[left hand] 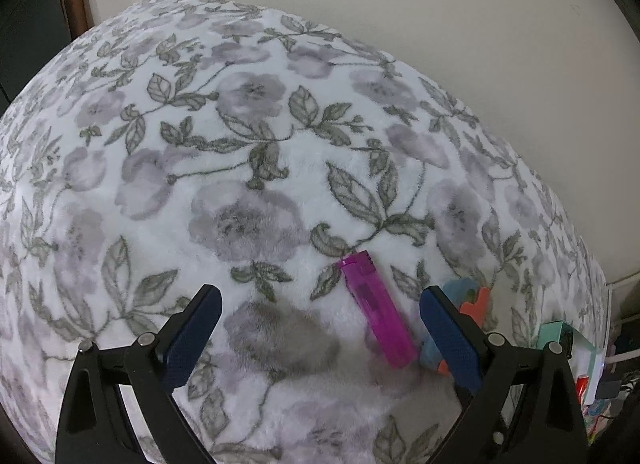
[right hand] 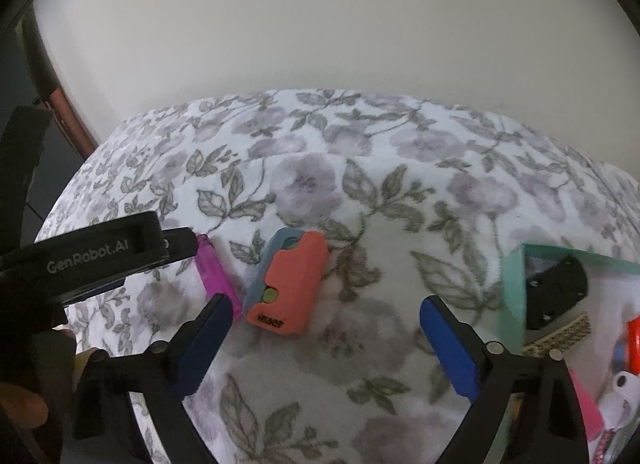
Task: Organize rigid objects
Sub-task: 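Grasp the magenta lighter with the left tool while the right tool grasps the coral-blue phone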
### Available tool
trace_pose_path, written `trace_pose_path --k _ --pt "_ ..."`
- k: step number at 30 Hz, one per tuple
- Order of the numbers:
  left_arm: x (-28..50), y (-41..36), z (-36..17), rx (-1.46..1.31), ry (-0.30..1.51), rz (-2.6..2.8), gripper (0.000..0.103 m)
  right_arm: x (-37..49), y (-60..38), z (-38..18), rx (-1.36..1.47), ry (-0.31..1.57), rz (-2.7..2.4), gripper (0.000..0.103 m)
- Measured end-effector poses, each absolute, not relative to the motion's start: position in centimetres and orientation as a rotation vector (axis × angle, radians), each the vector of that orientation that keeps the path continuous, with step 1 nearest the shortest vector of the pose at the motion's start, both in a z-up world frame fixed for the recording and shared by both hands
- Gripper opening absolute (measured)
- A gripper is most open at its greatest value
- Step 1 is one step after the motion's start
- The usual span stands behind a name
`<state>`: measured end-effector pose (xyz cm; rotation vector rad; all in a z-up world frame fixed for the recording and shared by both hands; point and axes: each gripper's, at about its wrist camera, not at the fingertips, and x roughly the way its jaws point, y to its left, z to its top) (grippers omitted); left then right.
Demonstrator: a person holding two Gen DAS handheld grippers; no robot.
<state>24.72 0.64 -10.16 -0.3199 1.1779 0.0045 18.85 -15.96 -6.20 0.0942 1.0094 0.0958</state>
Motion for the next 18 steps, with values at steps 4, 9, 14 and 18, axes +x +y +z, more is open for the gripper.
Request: trace_pose_path --k 4,9,14,18 --pt "24.8 0.6 -10.5 -0.337 1.179 0.001 0.099 19.8 -14.8 -7.1 0.059 1.009 0.093 0.092" --pt "25.0 -0.1 -11.3 -0.331 1.188 -0.014 0.099 20.7 -13.8 -8.4 0.023 1.022 0.094 0.091" --pt "25.1 -0.8 -11.7 -0.322 1.195 -0.021 0.099 21.2 -13.8 -9.2 0.018 1.028 0.066 0.086" --pt "25.1 -1.4 -12.0 -0.283 1.191 -0.009 0.099 21.3 -13.8 -9.2 0.006 1.022 0.061 0.081"
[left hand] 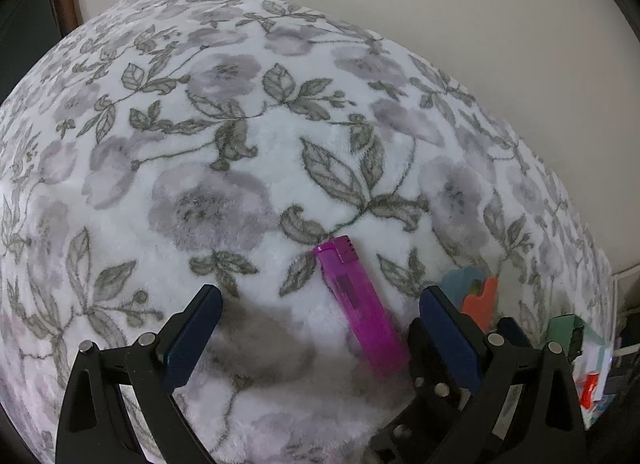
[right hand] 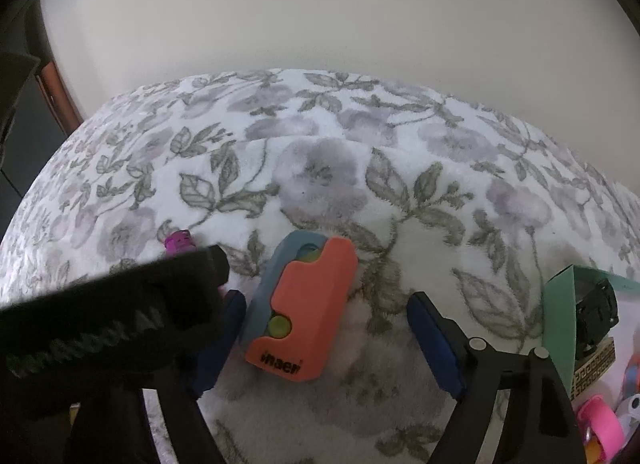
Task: Organize rigid objects
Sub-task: 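Grasp the magenta lighter with the left tool while the right tool grasps the coral-blue phone, then carry the magenta lighter and coral-blue phone over the tray with both tools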
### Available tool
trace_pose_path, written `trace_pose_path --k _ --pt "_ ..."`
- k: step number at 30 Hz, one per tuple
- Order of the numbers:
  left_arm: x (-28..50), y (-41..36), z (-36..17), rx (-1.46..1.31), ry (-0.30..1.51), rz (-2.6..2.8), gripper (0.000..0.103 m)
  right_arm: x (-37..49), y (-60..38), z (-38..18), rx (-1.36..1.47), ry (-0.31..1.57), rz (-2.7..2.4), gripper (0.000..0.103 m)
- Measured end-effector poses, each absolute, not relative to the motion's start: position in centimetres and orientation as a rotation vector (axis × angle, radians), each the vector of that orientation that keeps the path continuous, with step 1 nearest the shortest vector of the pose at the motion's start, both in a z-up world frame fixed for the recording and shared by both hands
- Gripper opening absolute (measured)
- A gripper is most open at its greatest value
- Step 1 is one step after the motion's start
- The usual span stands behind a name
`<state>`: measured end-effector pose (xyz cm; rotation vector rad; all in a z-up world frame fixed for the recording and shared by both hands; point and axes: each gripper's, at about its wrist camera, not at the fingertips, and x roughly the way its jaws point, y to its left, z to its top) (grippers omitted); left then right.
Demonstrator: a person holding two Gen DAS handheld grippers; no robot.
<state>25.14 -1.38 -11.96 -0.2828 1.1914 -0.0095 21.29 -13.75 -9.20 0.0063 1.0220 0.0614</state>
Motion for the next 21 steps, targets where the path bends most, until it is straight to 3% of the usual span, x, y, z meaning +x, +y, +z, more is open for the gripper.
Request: trace_pose_path --k 1,4,8,13,20,21 --pt "25.1 -1.5 -12.0 -0.274 1.189 -0.005 0.099 21.2 -13.9 -9.2 0.007 1.018 0.055 0.077" --pt "25.1 -1.8 -11.7 -0.224 1.179 0.034 0.080 21.2 -14.1 -9.1 0.000 1.015 0.035 0.065" --pt "25.1 -2.0 -11.8 -0.191 1.177 0.041 0.076 21.0 -14.6 -9.0 0.012 1.010 0.025 0.059" --pt "25.2 -2.4 -11.5 -0.175 1.182 0.015 0.050 20.9 -15.2 -9.0 0.031 1.005 0.012 0.047" --pt "25.1 -3.1 -11.5 -0.173 1.184 -0.033 0.020 20.7 -15.5 -9.0 0.039 1.005 0.008 0.045" --pt "25.1 -3.1 -11.5 -0.174 1.184 -0.035 0.020 20.7 -15.5 -9.0 0.036 1.006 0.008 0.045"
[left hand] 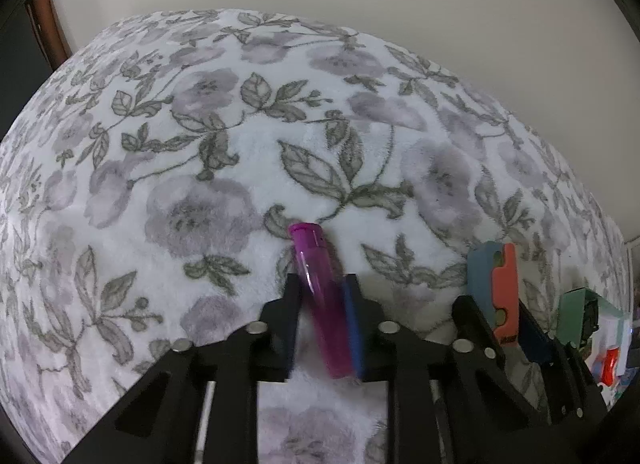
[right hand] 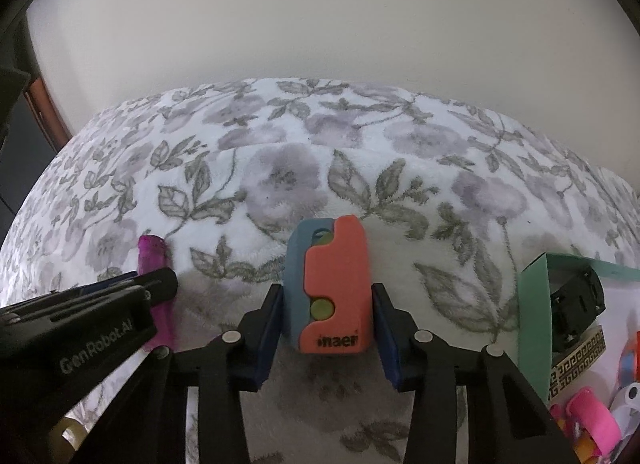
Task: Organize rigid objects
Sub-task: 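Carry the magenta lighter and coral-blue phone over the tray with both tools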
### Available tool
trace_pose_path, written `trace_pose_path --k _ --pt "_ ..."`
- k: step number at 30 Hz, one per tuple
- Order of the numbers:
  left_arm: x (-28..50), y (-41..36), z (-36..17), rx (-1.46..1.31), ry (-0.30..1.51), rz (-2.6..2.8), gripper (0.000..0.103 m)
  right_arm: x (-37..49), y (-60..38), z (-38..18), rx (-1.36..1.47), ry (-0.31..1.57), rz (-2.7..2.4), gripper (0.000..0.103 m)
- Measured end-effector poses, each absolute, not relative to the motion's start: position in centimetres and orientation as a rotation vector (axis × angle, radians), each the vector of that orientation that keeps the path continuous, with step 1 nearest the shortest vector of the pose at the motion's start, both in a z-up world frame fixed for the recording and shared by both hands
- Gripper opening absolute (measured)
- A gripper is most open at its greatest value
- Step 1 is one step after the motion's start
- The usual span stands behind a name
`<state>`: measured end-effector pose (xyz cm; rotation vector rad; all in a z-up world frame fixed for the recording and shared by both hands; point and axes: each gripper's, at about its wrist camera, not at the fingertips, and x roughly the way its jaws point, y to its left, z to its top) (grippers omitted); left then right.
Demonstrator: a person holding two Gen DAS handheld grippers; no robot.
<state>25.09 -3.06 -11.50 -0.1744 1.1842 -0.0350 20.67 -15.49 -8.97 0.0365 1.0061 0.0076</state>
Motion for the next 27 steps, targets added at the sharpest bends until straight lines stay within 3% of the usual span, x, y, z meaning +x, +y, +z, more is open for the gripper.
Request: trace_pose_path --k 14,27 --pt "24.5 -3.5 -10.0 -0.233 1.171 -0.095 0.015 18.9 -16.6 -8.2 0.111 1.054 0.024 0.045" --pt "20.6 -3.7 -2.7 -0.277 1.068 -0.152 0.015 15.4 -18.1 -2.3 0.134 1.008 0.001 0.045"
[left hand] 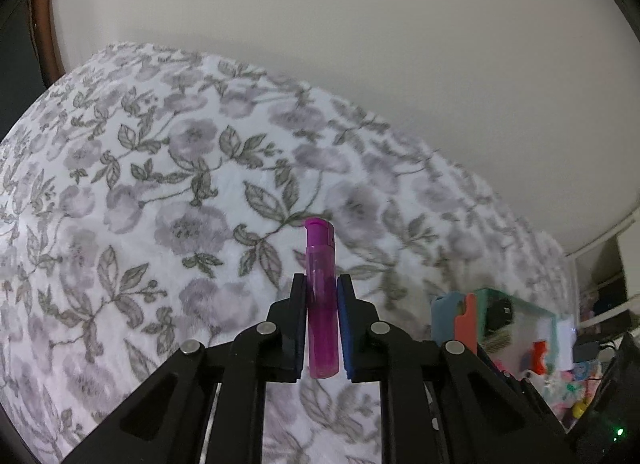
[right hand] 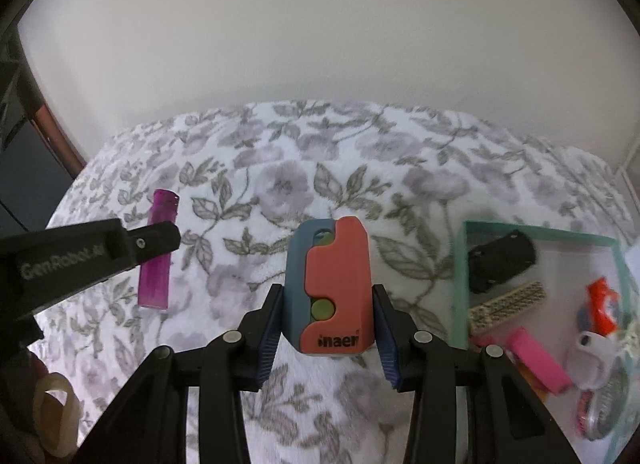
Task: Organize rigid objects
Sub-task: 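Carry the magenta lighter and coral-blue phone over the tray with both tools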
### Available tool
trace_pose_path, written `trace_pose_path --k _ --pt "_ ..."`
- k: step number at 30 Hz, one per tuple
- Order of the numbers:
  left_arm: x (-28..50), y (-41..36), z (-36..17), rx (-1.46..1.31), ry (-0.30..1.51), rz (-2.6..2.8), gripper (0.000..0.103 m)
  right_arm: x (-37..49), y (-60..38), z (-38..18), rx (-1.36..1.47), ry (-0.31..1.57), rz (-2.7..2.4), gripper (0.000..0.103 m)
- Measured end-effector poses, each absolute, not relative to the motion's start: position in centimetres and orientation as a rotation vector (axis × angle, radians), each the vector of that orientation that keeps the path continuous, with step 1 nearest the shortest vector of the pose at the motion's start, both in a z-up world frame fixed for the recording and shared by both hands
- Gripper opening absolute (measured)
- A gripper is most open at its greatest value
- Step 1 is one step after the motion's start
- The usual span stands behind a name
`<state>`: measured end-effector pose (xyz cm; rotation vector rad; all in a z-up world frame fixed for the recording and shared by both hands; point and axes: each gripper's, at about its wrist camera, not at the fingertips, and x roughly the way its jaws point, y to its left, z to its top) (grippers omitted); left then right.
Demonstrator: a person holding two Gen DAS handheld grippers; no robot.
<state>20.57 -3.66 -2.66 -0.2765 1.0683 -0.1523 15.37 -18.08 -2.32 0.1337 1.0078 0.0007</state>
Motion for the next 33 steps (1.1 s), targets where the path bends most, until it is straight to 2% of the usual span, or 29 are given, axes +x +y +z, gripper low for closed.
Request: trace_pose_path --k 8,16,25,33 --pt "16.9 -3.8 2.3 -0.298 0.988 -0.202 0.015 12.1 -20.0 2.2 0.165 0.963 -0.036 0.045" --pt "13.4 -4.6 4.3 -0.294 0.951 -0.275 0.015 7.4 -22.4 5.8 0.210 0.922 -0.079 0.045" --pt "10.0 -5.4 5.1 -0.285 0.937 -0.339 0.015 2.8 -24.8 6.9 0.211 0.917 -0.143 0.045" --pt "7.2 -9.4 4.5 -0.199 0.971 -0.434 0.015 0.8 -26.6 6.3 0.210 0.957 -0.183 0.045"
